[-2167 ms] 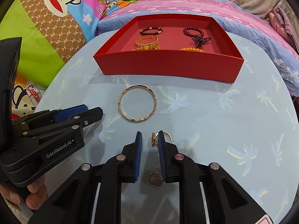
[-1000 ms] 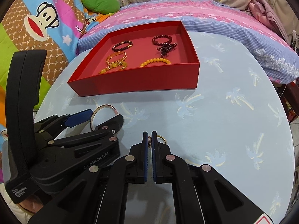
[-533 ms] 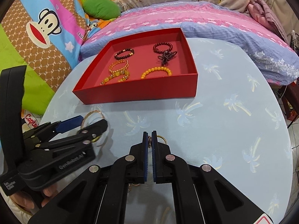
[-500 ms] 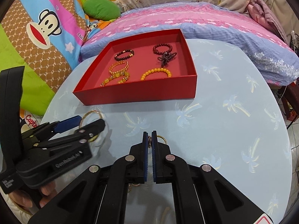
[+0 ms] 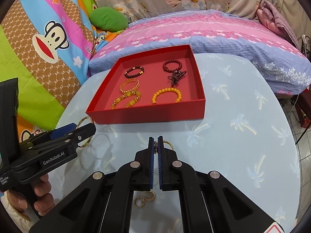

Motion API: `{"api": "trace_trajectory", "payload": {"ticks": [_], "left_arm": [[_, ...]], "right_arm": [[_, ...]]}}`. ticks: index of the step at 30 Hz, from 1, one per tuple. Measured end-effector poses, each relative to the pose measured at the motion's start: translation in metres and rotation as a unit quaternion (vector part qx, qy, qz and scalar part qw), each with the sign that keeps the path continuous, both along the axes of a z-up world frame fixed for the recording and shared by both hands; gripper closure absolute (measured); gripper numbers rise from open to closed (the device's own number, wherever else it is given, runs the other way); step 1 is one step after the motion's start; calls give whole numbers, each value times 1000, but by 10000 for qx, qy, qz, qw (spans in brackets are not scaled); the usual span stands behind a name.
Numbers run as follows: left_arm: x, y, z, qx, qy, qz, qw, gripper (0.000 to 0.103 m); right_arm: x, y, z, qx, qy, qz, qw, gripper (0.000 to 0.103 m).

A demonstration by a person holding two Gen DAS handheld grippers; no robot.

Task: Organize jewelry
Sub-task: 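Carry the gold bangle and gold ring up into the red box, then open both tools to release the bangle and ring inside the box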

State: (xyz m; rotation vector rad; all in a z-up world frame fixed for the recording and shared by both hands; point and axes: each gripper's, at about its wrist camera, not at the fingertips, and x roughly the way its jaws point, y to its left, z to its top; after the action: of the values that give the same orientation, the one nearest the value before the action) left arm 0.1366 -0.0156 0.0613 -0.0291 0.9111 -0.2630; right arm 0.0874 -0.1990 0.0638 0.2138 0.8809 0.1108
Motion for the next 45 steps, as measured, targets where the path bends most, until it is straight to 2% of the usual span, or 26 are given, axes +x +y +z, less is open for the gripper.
{"api": "trace_trajectory", "payload": {"ticks": [7,17,22,30,43,45], "left_arm": [[24,-10,17,14,-207,-53,9998,46],[87,-33,24,104,-365,-130,9992,46],[119,-43,20,151,-402,-144,9990,46],[165,-58,2,214,-182,-115,9995,46],[187,-62,-15,303,-31,-96,9995,46],[188,-62,-16,299,-30,-79,9995,46]], "right_arm": [[30,-4,16,-99,-273,-8,9996,99],[102,-15,28,23,-469,-43,9989,99],[135,-17,21,40,-442,-98,9990,99],[183,-13,-3,16,-210,-80,9997,99],[205,-9,-22,-44,7,-34,10000,98],[205,-9,-22,-66,-2,-47,10000,95]]}}
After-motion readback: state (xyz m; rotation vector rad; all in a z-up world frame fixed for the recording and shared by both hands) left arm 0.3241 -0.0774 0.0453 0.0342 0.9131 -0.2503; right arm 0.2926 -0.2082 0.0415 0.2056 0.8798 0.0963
